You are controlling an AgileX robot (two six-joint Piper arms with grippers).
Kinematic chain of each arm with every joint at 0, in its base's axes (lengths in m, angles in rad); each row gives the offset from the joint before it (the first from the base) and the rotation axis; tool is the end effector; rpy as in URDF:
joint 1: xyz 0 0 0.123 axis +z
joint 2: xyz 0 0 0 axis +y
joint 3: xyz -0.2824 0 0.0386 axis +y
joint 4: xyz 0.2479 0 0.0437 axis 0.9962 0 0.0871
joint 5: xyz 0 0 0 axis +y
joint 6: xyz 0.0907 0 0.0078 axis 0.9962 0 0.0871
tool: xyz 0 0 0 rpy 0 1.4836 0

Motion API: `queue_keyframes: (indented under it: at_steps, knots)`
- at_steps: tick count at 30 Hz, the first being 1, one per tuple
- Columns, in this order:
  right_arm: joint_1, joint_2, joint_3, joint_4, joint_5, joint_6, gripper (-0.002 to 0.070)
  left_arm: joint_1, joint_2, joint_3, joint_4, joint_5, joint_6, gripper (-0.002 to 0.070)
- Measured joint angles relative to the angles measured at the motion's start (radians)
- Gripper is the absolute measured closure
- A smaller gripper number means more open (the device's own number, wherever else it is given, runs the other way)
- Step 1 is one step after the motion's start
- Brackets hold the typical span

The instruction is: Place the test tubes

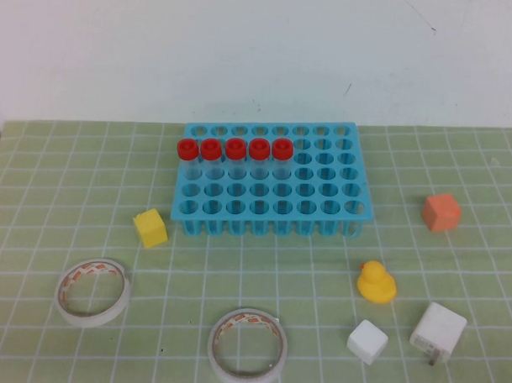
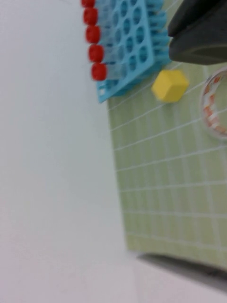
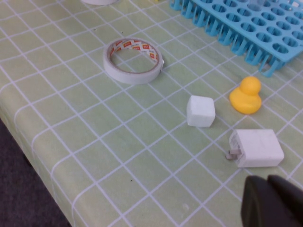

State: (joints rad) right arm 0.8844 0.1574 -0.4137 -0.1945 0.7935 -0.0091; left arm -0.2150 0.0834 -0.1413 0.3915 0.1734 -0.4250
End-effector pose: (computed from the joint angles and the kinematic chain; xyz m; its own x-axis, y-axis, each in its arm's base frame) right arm 0.0334 0.0209 0.2719 -0.1671 -0.4319 -0.8863 -0.7192 0.6683 -0.1901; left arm 0.0575 -0.0064 0.2414 -0.0208 -0.0351 -0.9992 0.1479 0.9883 -0.0378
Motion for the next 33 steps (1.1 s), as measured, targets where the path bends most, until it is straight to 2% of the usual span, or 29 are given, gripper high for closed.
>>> queue_keyframes:
  at_steps: [2, 3, 4, 8, 11, 17, 33]
  knots:
    - [0.000, 0.000, 0.000, 0.000, 0.000, 0.000, 0.0678, 0.054, 0.000, 0.000, -0.115, -0.051, 0.158, 0.0676]
    - [0.000, 0.000, 0.000, 0.000, 0.000, 0.000, 0.0678, 0.083, -0.007, 0.008, -0.223, -0.084, 0.329, 0.0676]
    - [0.000, 0.000, 0.000, 0.000, 0.000, 0.000, 0.0678, 0.093, -0.014, 0.017, -0.268, -0.094, 0.396, 0.0676]
    - [0.000, 0.000, 0.000, 0.000, 0.000, 0.000, 0.0678, 0.102, -0.050, 0.080, -0.339, -0.107, 0.497, 0.0676]
    - [0.000, 0.000, 0.000, 0.000, 0.000, 0.000, 0.0678, 0.104, -0.079, 0.152, -0.347, -0.100, 0.471, 0.0676]
    - [0.000, 0.000, 0.000, 0.000, -0.001, 0.000, 0.0678, 0.104, -0.092, 0.160, -0.352, 0.131, 0.365, 0.0676]
    - [0.000, 0.000, 0.000, 0.000, -0.001, 0.000, 0.0678, 0.113, -0.095, 0.158, -0.370, 0.137, 0.370, 0.0676]
